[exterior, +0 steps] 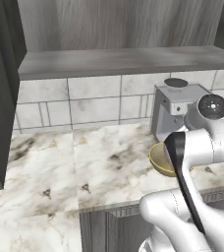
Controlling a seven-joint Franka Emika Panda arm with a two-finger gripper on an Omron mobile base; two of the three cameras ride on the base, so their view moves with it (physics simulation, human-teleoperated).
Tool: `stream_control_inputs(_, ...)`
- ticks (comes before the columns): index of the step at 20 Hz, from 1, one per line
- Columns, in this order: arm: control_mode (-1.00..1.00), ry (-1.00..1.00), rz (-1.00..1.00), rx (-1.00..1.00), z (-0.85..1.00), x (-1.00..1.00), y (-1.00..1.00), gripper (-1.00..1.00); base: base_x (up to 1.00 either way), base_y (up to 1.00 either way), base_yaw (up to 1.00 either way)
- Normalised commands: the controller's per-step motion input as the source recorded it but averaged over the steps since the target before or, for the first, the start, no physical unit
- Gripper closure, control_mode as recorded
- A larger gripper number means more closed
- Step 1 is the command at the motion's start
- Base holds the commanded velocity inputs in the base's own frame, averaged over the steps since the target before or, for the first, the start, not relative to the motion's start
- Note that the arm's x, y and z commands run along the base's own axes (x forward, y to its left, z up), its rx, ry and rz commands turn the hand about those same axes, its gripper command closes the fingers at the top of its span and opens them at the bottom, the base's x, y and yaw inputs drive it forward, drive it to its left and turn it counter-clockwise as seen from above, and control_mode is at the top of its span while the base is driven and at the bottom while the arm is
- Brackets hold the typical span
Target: Open the cabinet and setup a tea strainer by placing it in the bowl upright.
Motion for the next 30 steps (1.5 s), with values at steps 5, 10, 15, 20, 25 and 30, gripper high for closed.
stream_control_inputs(5, -1.00, 0.09, 0.05, 0.01, -0.71, 0.00, 0.00, 1.00, 0.00, 0.00, 0.00)
stream_control_inputs(10, -1.00, 0.11, 0.00, 0.00, -0.77, 0.00, 0.00, 1.00, 0.00, 0.00, 0.00)
stream_control_inputs(15, -1.00, 0.01, 0.00, 0.00, -0.65, 0.00, 0.00, 1.00, 0.00, 0.00, 0.00)
stream_control_inputs(20, -1.00, -0.08, 0.00, 0.00, -0.40, 0.01, 0.00, 1.00, 0.00, 0.00, 0.00)
stream_control_inputs(25, -1.00, -0.07, 0.00, 0.00, -0.42, 0.19, 0.00, 1.00, 0.00, 0.00, 0.00)
stream_control_inputs(30, -1.00, -0.10, 0.00, 0.00, -0.36, 0.23, 0.00, 1.00, 0.00, 0.00, 0.00)
